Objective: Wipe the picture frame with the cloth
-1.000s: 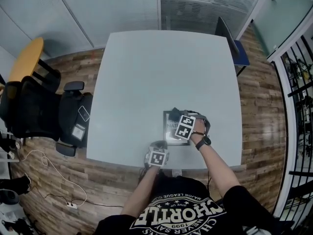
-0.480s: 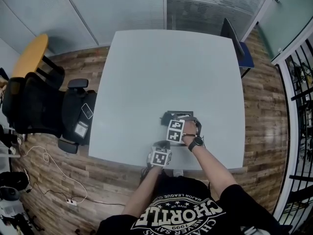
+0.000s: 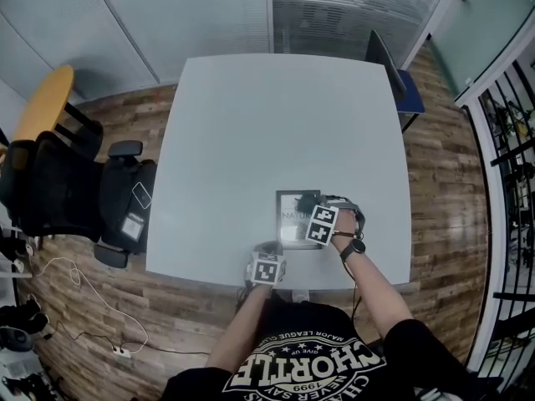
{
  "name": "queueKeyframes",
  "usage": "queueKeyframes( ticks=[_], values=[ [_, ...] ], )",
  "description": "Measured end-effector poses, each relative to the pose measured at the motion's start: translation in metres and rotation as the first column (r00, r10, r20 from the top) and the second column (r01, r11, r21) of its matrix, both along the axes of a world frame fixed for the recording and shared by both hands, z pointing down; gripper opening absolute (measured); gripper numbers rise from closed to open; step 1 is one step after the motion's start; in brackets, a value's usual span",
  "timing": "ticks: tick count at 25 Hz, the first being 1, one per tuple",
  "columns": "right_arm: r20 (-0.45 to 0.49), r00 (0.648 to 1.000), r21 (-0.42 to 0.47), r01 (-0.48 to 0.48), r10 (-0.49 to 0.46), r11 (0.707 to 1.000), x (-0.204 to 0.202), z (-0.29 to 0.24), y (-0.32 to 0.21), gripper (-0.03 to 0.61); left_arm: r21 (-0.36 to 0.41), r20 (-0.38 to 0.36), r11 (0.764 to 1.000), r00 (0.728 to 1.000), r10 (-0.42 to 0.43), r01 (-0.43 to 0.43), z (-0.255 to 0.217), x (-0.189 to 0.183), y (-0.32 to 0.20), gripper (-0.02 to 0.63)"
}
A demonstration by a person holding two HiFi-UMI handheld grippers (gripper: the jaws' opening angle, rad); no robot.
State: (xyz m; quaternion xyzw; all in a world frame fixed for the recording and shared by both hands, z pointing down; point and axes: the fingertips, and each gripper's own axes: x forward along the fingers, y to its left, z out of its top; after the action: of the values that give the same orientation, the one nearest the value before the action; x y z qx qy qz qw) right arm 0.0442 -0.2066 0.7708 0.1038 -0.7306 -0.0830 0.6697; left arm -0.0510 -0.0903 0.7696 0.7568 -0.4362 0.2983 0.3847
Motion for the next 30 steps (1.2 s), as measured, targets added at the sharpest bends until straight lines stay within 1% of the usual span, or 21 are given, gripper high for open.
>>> queueKeyframes(
  ticks=[4, 9, 11, 13, 16, 19, 22, 24, 26, 30],
  values=[
    [0.005, 0.998, -0.011, -0.060, 0.060, 0.998, 0.020, 0.002, -0.003, 0.077, -0.004, 0.004, 1.000, 1.000, 0.001, -0.001, -0.001, 0.000, 0.000, 0.006],
    [0.012, 0.997, -0.015, -0.080, 0.080, 0.997, 0.016, 0.002, -0.004, 0.077, -0.006, 0.009, 1.000, 1.000, -0.002, 0.002, 0.001, -0.002, -0.001, 0.006],
    [0.058, 0.995, -0.022, -0.083, 0.084, 0.996, 0.000, -0.007, -0.003, 0.077, -0.009, 0.007, 1.000, 1.000, -0.002, 0.002, 0.000, -0.001, -0.001, 0.006],
    [0.121, 0.990, -0.034, -0.075, 0.079, 0.997, -0.023, -0.016, -0.001, 0.077, -0.014, 0.000, 1.000, 1.000, -0.003, 0.003, -0.001, 0.001, 0.000, 0.006],
    [0.189, 0.981, -0.051, -0.025, 0.034, 0.998, -0.065, -0.023, 0.006, 0.077, -0.014, -0.002, 1.000, 1.000, -0.003, 0.003, 0.000, 0.001, 0.000, 0.006],
    [0.207, 0.978, -0.069, 0.053, -0.038, 0.996, -0.101, -0.019, 0.020, 0.077, 0.001, 0.012, 1.000, 1.000, 0.000, 0.000, 0.003, -0.003, -0.001, 0.006],
    [0.185, 0.979, -0.086, 0.106, -0.089, 0.991, -0.118, -0.005, 0.031, 0.077, 0.016, 0.017, 1.000, 1.000, -0.003, 0.002, 0.009, -0.004, -0.003, 0.006],
    [0.182, 0.980, -0.090, 0.103, -0.085, 0.991, -0.118, 0.000, 0.031, 0.078, 0.022, 0.014, 1.000, 1.000, -0.008, 0.007, 0.013, -0.004, -0.003, 0.006],
    [0.181, 0.982, -0.094, 0.079, -0.061, 0.992, -0.111, 0.001, 0.029, 0.078, 0.019, 0.010, 1.000, 1.000, -0.008, 0.008, 0.010, -0.002, -0.003, 0.006],
    [0.129, 0.991, -0.078, 0.029, -0.019, 0.996, -0.075, 0.004, 0.024, 0.078, 0.010, 0.011, 1.000, 1.000, -0.011, 0.011, 0.001, 0.000, 0.000, 0.006]
  ],
)
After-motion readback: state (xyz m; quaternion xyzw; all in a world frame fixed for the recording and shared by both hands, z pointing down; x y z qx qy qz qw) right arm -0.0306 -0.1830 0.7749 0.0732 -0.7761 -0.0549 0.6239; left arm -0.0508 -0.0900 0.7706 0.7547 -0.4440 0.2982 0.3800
